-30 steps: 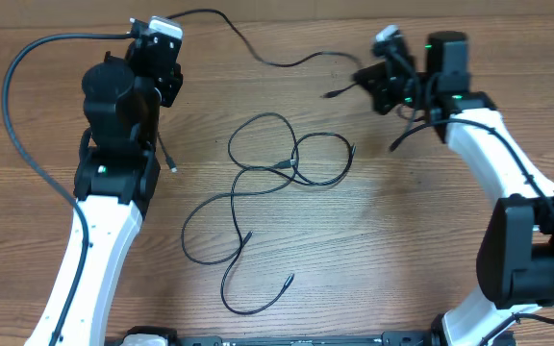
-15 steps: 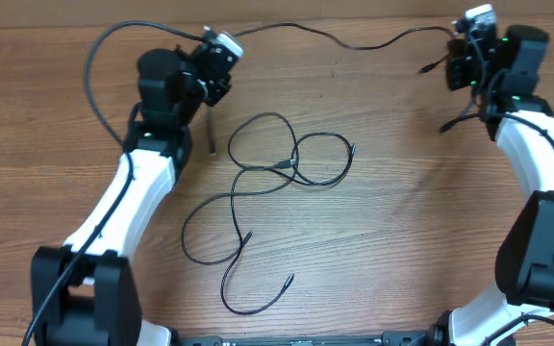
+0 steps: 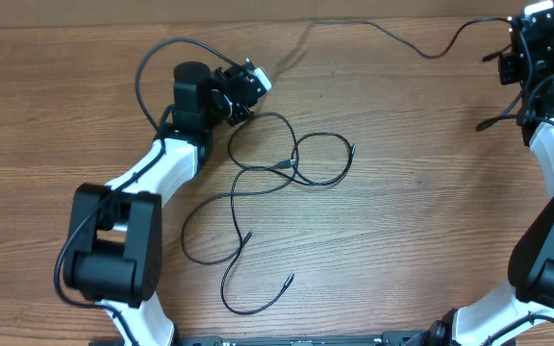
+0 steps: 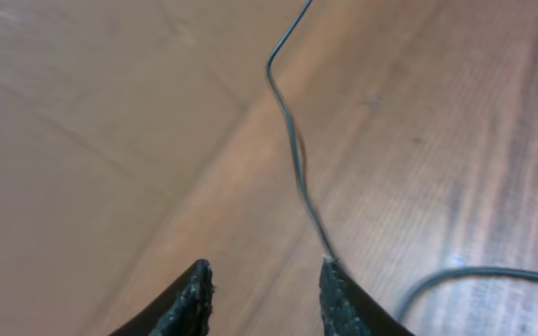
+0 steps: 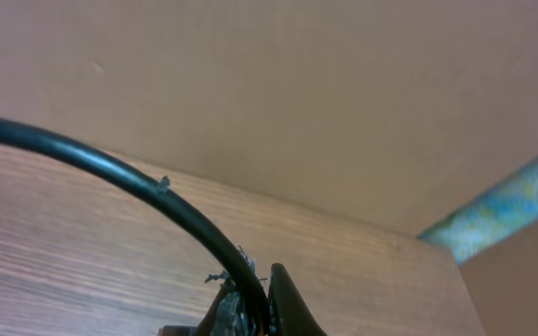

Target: Untangle cables

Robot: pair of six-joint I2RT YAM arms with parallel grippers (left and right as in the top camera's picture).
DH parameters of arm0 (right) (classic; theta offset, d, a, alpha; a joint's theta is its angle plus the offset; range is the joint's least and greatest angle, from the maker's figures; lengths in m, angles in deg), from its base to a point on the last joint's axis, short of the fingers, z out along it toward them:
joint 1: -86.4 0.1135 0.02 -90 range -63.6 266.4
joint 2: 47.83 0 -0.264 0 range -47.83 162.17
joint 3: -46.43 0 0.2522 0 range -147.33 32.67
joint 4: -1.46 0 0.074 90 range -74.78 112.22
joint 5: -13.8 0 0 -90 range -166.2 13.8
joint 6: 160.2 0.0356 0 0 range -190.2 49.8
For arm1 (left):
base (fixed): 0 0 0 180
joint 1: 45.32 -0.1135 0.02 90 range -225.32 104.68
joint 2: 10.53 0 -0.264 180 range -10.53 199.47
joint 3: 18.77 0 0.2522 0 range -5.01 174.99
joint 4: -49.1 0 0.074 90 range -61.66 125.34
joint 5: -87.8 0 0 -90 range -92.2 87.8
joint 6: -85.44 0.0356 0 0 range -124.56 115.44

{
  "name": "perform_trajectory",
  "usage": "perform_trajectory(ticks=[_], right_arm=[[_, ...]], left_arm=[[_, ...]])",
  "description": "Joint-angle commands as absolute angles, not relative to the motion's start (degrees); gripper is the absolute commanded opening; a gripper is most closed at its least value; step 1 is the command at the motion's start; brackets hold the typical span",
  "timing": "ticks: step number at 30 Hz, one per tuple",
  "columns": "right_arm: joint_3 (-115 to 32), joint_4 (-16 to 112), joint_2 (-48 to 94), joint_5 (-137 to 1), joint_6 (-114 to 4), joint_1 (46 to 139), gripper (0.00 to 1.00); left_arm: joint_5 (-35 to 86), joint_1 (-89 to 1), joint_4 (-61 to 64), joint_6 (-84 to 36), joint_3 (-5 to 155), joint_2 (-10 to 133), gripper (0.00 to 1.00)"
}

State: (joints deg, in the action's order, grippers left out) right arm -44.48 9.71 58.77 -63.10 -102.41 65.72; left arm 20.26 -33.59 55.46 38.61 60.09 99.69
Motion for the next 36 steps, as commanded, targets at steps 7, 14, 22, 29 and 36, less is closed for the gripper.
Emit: perform_trajectory(ticks=[7, 14, 22, 29, 36], right_arm=[[-45.4, 10.6, 62.6, -63.7, -103.3, 63.5, 0.04], [-45.4, 11.5, 62.8, -63.8, -103.5, 62.9, 0.04], [-45.4, 9.8, 66.1, -63.8, -108.1, 59.9, 0.04], [-45.4, 3.9, 70.1, -63.6, -115.9, 58.0, 0.04], [-45.4, -0.6, 71.2, -63.8, -129.4, 57.8, 0.04]], left_arm=[[26.7, -32.4, 55.8, 32.2, 60.8, 102.6, 1.00], [32.0, -32.4, 55.7, 30.9, 60.8, 102.6, 0.99], [31.8, -31.4, 52.9, 30.1, 60.8, 102.6, 1.00], [31.9, -29.1, 47.8, 30.1, 60.8, 102.6, 0.99], [31.7, -27.3, 46.6, 30.1, 60.8, 102.6, 1.00]])
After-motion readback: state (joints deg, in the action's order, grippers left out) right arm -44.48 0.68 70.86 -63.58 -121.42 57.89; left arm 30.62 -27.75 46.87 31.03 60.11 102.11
